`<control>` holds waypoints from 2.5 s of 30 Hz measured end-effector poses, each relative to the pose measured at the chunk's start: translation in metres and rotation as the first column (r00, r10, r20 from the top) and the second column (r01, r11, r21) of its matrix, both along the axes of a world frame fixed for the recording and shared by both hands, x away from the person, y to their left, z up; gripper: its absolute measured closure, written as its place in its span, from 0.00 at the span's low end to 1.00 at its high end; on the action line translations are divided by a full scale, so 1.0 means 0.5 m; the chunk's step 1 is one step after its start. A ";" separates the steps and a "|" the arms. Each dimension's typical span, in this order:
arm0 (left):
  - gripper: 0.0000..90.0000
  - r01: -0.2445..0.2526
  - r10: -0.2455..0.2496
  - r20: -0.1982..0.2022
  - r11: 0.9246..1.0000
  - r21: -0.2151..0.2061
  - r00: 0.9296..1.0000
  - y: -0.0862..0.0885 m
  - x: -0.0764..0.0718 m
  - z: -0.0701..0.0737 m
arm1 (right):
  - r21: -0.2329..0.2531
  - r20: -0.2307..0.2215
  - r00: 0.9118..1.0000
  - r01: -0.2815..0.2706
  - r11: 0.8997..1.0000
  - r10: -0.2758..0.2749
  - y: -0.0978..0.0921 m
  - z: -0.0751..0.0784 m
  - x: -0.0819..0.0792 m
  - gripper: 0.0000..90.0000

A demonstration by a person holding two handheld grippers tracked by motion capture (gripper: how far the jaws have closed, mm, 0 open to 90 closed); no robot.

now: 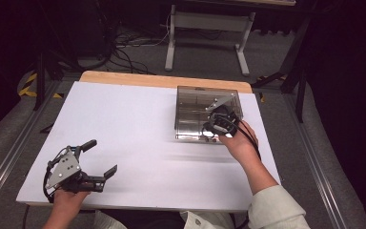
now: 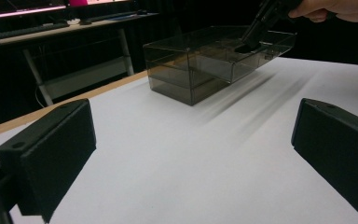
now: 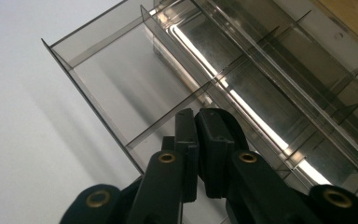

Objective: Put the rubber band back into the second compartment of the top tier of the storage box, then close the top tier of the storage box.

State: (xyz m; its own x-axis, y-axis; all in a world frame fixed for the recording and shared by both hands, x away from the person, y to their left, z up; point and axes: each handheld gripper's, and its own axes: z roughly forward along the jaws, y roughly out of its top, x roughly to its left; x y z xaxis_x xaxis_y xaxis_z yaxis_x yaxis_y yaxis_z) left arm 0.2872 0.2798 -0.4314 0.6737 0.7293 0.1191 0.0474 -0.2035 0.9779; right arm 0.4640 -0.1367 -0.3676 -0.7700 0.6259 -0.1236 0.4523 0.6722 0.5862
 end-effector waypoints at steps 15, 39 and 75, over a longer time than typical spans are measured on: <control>0.01 0.003 -0.003 0.001 1.000 0.003 1.000 0.000 0.002 0.000 | 0.086 0.029 0.999 -0.025 0.996 0.023 -0.015 0.021 -0.017 0.93; 0.01 0.002 -0.002 0.002 1.000 0.006 1.000 -0.002 0.002 0.000 | 0.085 0.113 0.982 -0.158 0.984 0.148 -0.029 0.064 -0.081 1.00; 0.01 0.006 -0.006 0.000 1.000 0.009 1.000 -0.003 0.003 -0.001 | -0.113 0.061 0.954 -0.287 0.951 0.295 -0.032 0.036 -0.099 1.00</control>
State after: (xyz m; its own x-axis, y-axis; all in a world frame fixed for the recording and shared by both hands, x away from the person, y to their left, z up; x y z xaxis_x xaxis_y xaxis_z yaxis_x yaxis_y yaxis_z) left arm 0.2885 0.2781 -0.4318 0.6779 0.7242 0.1262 0.0458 -0.2129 0.9760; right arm 0.4145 -0.1528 -0.3495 -0.9025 0.3574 -0.2403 0.1849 0.8254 0.5333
